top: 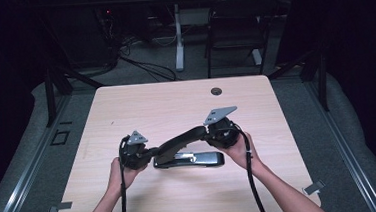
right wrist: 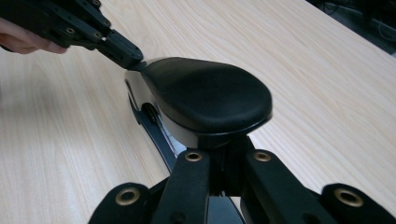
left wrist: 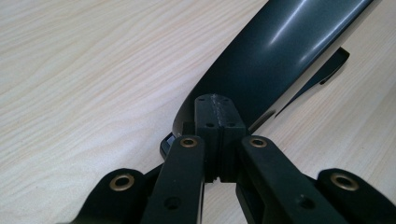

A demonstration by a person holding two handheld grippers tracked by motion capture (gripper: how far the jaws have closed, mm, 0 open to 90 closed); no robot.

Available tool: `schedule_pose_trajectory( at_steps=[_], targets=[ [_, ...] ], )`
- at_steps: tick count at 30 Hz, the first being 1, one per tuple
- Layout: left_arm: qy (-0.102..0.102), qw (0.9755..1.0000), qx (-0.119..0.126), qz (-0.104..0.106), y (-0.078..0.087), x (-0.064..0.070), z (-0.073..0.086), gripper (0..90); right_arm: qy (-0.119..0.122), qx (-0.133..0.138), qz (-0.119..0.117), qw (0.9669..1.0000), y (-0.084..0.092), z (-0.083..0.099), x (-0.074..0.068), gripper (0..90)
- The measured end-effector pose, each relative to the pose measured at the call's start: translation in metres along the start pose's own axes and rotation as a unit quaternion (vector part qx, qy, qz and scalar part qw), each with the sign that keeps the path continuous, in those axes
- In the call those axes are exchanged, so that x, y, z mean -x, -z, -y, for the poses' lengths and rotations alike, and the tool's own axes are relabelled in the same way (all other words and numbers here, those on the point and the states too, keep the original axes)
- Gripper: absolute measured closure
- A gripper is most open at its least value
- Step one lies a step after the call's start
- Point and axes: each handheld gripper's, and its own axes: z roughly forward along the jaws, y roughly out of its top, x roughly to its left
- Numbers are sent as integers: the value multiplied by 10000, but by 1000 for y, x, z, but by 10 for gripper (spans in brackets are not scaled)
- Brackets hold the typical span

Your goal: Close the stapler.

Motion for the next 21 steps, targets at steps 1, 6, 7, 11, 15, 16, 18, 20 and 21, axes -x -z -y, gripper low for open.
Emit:
schedule_pose_trajectory(
  at_steps=[1,6,7,11,15,16,18,20,21],
  targets=[
    [-7,10000,-5,6,0,0,0,900,-58,9,0,10000,0,2,2,900],
    [16,10000,-25,40,-1,1,0,900,-256,-88,39,9996,3,11,10,900],
    [28,10000,-31,44,-1,1,0,900,-301,-118,42,9995,3,12,11,900],
    [14,10000,-56,58,-2,2,-1,900,-406,-241,34,9989,2,14,14,900],
    [-20,9999,-84,74,-2,4,-1,900,-477,-455,101,9978,0,16,19,900],
    [-35,9999,-83,76,-3,4,-2,900,-495,-495,116,9975,-1,17,19,900],
    [-66,9999,-89,54,-4,6,-2,900,-567,-601,139,9965,-3,19,23,900],
    [-108,9999,-117,37,-4,7,-2,900,-636,-678,142,9956,-5,23,27,900],
    [-120,9998,-143,43,-4,7,-2,900,-652,-768,118,9948,-6,25,29,900]
  ],
)
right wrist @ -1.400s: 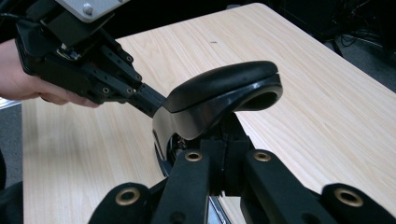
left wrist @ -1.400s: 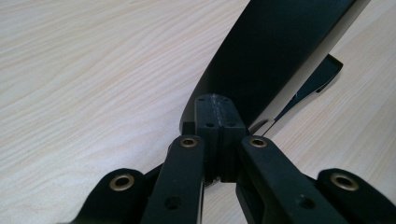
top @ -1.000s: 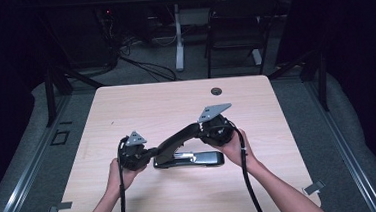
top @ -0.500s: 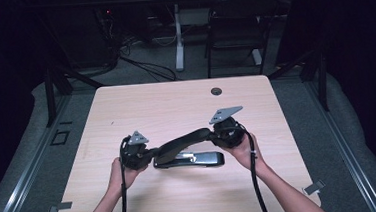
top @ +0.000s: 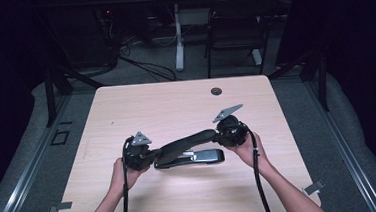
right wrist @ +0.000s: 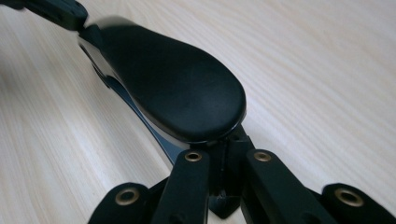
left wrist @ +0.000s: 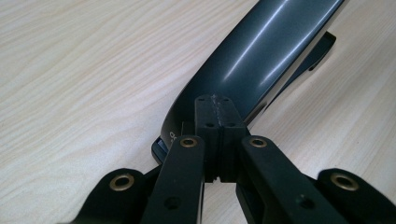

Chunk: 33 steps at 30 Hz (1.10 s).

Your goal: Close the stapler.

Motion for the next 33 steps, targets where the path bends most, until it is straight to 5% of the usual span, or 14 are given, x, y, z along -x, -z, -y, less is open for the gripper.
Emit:
schedule_pose_trajectory(
  at_steps=[12,23,27,33],
  targets=[
    [-77,9999,-121,14,-2,1,1,900,54,-561,-18,9984,-13,14,7,900],
    [-61,9998,-204,-36,-3,-1,2,892,365,-1125,95,9929,-18,31,9,896],
    [-44,9997,-227,-48,-3,-2,2,892,154,-907,240,9955,-4,37,19,899],
    [-22,9998,-192,-72,-3,-2,2,878,-108,-214,351,9991,21,33,24,898]
  ],
)
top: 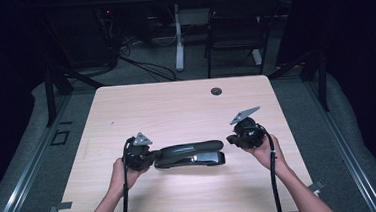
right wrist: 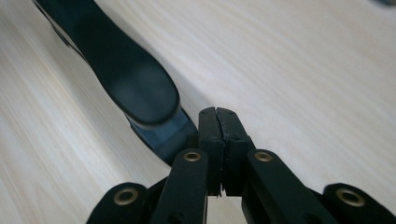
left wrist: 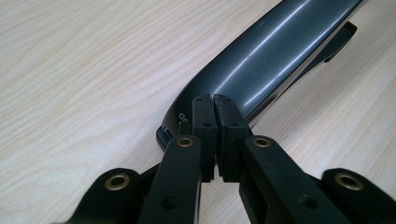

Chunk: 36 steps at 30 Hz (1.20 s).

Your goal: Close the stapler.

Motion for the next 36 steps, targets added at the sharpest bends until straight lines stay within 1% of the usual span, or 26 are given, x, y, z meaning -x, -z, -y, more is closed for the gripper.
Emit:
schedule_pose_trajectory(
  at_steps=[1,2,3,5,6,8,9,10,11,12,14,17,23,24,25,29,33,36],
  targets=[
    [7,10000,12,-16,0,0,0,857,72,82,61,9999,4,-4,-5,897],
    [26,10000,18,-18,0,-1,0,850,93,123,56,9999,5,-5,-6,897],
    [42,10000,18,-17,1,-1,0,846,152,216,52,9996,6,-8,-11,898],
    [78,10000,42,-30,2,-2,0,846,238,312,20,9992,6,-12,-18,899],
    [101,9999,68,-56,2,-2,0,844,270,314,-36,9991,6,-15,-22,899],
    [102,9999,63,-36,2,-3,0,840,347,292,-94,9989,4,-17,-25,899],
    [104,9999,65,-35,2,-3,0,835,381,241,-137,9989,2,-18,-27,899],
    [107,9999,67,-29,2,-4,0,830,400,201,-144,9989,1,-18,-29,900],
    [111,9999,55,-16,2,-4,0,816,409,220,-138,9988,0,-18,-29,900],
    [110,9999,31,-14,3,-4,0,793,413,200,-159,9988,0,-18,-29,900],
    [161,9998,38,-95,2,-4,-1,628,373,201,-171,9990,0,-18,-29,900],
    [238,9996,25,-114,2,-5,-2,469,370,164,-179,9990,0,-17,-28,900],
    [314,9995,18,-39,2,-7,-2,323,360,72,-140,9992,-6,-14,-28,900],
    [328,9994,8,-82,2,-7,-2,302,376,60,-142,9992,-7,-13,-27,900],
    [334,9994,-5,-115,2,-7,-2,236,353,30,-150,9993,-8,-13,-27,900],
    [306,9993,-53,-186,1,-7,-2,161,334,-9,-149,9993,-10,-11,-27,900],
    [373,9990,-47,-243,1,-8,-2,141,347,-76,-102,9993,-12,-11,-27,900],
    [417,9984,-77,-370,2,-10,-2,97,361,-88,-110,9992,-14,-10,-27,900]
  ],
)
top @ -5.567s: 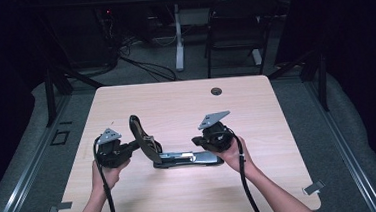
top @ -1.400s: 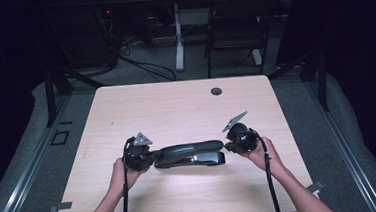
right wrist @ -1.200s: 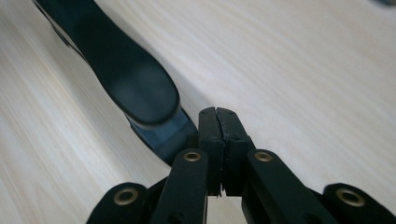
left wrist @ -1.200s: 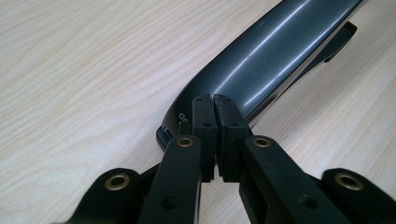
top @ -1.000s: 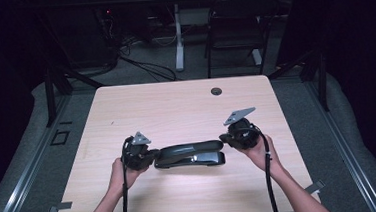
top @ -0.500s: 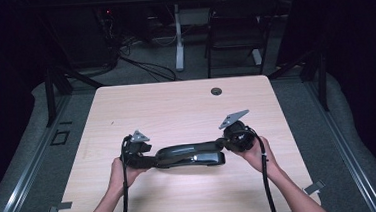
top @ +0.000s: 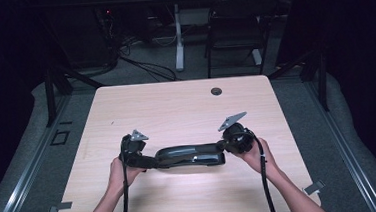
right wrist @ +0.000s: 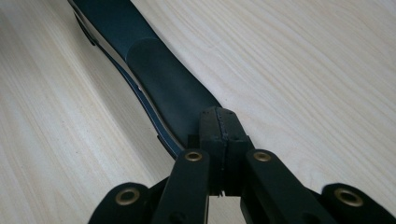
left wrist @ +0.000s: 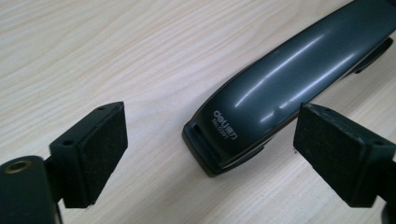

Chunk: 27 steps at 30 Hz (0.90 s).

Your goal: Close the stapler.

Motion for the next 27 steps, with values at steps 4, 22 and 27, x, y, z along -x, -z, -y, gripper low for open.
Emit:
schedule_pose_trajectory(
  at_steps=[4,22,27],
  targets=[
    [46,10000,28,-43,1,-2,0,80,0,-45,-26,10000,-2,1,1,900],
    [13,10000,17,6,0,-1,0,92,-64,-59,20,10000,-6,5,0,900],
    [19,10000,24,7,0,-1,0,95,-90,-93,13,9999,-8,5,1,900]
  ],
)
